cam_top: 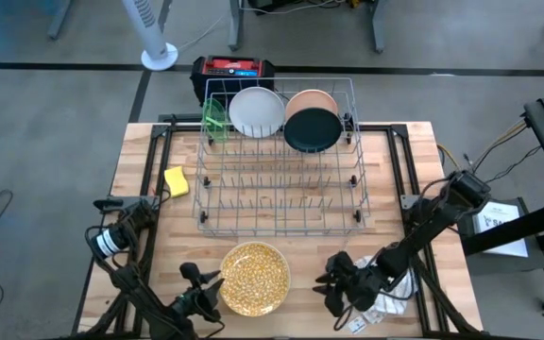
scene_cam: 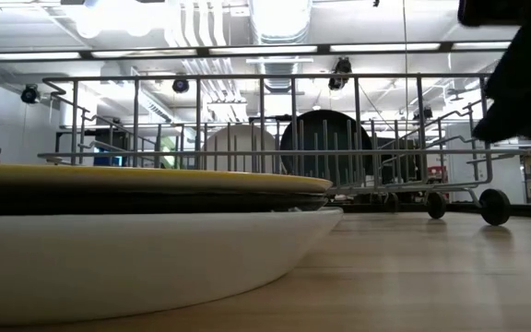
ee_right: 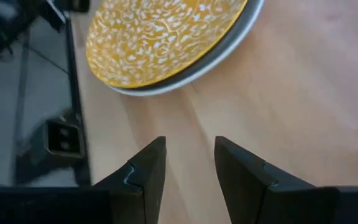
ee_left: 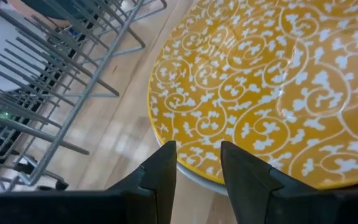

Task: Sort dishes
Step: Put the yellow plate into the dish rack

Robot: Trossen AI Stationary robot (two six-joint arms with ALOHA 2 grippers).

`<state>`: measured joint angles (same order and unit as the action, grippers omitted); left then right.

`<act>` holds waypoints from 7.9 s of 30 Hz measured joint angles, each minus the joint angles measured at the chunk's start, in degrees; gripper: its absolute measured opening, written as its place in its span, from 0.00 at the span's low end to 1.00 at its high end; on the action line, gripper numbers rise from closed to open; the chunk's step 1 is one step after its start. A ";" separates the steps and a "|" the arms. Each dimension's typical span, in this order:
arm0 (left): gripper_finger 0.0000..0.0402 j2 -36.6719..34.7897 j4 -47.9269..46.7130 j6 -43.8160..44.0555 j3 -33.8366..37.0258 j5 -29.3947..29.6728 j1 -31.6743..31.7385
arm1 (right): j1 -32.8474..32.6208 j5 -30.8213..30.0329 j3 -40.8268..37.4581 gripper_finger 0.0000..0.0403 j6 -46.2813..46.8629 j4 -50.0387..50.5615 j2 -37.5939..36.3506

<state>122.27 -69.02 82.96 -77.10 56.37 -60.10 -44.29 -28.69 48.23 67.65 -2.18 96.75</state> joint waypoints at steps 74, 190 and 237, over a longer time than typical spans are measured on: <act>0.29 1.78 8.05 1.78 1.95 4.62 1.38 | 11.39 -6.38 21.48 0.50 4.04 9.08 18.12; 0.02 -7.10 -3.82 4.70 -14.03 10.62 2.44 | 2.81 -31.34 29.29 0.00 -58.66 1.62 14.07; 0.00 -9.06 -20.95 -0.72 -33.51 13.02 3.05 | 0.49 -31.35 29.40 0.46 -32.01 25.29 7.05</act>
<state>113.22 -89.97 82.24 -110.61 69.38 -57.04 -43.80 -60.03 77.63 35.64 23.11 103.81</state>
